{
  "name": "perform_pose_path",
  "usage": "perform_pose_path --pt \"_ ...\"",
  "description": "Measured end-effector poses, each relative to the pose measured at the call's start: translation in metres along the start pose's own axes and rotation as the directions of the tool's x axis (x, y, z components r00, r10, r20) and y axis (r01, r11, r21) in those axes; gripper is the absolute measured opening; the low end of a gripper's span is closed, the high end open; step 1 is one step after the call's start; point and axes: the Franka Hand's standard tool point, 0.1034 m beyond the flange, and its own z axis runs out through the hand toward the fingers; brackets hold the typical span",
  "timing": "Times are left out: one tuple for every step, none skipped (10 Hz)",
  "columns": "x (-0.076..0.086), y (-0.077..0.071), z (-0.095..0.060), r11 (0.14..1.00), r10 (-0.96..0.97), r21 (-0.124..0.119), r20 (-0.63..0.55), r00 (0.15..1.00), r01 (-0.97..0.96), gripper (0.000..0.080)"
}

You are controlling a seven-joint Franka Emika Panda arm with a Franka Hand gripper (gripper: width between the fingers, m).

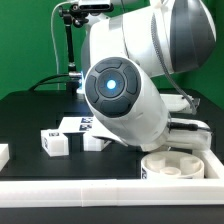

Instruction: Assemble stool

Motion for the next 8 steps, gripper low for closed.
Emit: perform_pose_path --pt "0.000 0.001 0.000 1.000 0.001 0.001 0.000 1.000 -0.001 0.0332" --pt "0.000 0.001 0.000 1.000 0.001 0.001 0.000 1.000 -0.001 0.0332" --pt "0.000 0.001 0.000 1.000 0.001 0.001 0.000 1.000 -0.001 0.0337" --pt "0.000 0.000 0.000 1.000 0.000 0.000 0.000 1.000 0.000 0.0337" --pt "0.000 0.000 0.000 1.000 0.000 0.000 0.000 1.000 0.000 0.0337" --pt "-0.001 0.000 -0.001 1.000 -0.001 0.000 -0.001 1.000 0.001 0.0337" --pt "-0.005 -0.002 -0.006 1.000 -0.005 -0.001 -0.005 1.000 0.005 0.0337" --pt "-0.014 -0.006 -0.015 1.000 -0.010 -0.003 -0.014 1.000 0.010 0.0337"
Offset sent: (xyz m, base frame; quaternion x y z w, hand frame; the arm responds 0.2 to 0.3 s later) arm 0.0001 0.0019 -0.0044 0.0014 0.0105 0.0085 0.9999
